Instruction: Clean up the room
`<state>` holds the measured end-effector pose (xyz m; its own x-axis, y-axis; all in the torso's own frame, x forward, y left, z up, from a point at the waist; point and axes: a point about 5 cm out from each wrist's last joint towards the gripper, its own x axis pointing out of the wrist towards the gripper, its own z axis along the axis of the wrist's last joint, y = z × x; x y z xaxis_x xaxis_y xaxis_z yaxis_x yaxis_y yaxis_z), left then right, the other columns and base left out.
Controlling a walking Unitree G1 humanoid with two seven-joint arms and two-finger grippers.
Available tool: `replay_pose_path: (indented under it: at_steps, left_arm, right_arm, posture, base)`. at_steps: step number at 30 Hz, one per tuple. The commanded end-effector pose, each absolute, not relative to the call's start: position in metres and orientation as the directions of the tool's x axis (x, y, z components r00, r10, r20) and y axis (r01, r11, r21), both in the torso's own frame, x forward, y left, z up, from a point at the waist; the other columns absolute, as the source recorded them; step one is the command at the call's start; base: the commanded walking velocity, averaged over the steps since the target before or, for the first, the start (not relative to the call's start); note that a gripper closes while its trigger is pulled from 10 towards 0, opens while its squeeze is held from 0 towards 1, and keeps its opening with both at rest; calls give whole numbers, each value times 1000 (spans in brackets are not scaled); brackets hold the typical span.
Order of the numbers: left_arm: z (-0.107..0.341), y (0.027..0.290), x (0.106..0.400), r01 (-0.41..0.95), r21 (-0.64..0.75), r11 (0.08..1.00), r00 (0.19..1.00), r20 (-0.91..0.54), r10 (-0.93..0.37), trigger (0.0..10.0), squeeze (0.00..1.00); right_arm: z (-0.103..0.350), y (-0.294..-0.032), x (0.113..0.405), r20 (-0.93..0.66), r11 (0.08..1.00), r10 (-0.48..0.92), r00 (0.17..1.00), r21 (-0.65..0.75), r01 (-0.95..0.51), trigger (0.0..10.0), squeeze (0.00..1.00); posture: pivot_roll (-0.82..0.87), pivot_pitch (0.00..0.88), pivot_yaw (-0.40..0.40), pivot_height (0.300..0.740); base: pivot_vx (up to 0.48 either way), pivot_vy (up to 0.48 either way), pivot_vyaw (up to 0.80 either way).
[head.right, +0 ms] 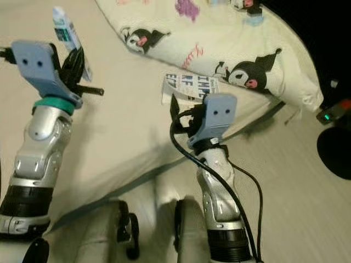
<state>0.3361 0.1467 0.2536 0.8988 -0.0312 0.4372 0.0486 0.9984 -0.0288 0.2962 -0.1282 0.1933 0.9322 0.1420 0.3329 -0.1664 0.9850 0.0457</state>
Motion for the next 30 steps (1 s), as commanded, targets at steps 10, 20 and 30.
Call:
replay_pose_path:
  at_steps: [10,20,30]
  left_arm:
    - [262,144,332,97,-71,993,912,406,-60,10000,0]
    - [258,137,330,136,-54,989,920,376,-106,10000,0]
    - [254,137,330,164,-47,985,931,337,-139,10000,0]
  right_arm:
    - [189,-150,299,333,996,80,940,18,-91,10000,0]
    - [187,-151,297,335,997,67,940,20,-78,10000,0]
    - [182,-145,296,335,996,78,939,24,-91,10000,0]
  posture:
    - [-134,29,21,684]
    - [-138,30,36,724]
    - [-133,31,43,734]
  base:
    - [0,0,0]
    - [0,0,0]
    - [0,0,0]
